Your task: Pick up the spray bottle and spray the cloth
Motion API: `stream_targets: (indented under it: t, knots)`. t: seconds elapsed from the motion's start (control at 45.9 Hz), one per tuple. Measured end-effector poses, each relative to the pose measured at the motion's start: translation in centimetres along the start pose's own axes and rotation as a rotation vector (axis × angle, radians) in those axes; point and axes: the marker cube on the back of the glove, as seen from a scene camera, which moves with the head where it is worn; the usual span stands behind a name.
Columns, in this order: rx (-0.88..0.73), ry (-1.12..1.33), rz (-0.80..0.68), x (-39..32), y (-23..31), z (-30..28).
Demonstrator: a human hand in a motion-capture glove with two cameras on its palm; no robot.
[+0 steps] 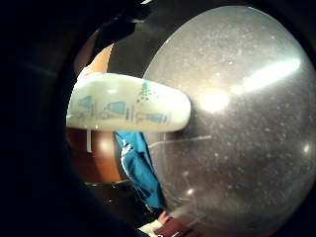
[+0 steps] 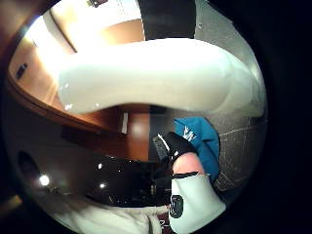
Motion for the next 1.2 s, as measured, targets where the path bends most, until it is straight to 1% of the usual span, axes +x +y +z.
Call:
stream_targets:
  t: [0.349,0.545,0.916,1.09,1.199]
  knots:
    - [-0.011,-0.017,-0.025,-1.1,-2.3,1.5]
    - [0.014,-0.020,-0.023,-1.8,-3.5,1.5]
    - [-0.026,0.064,-0.019,-2.9,-4.3,3.1]
    - [-0.110,0.134,-0.072,-4.3,-3.6,4.6]
    - [-0.192,0.281,-0.140,-5.2,-3.0,5.4]
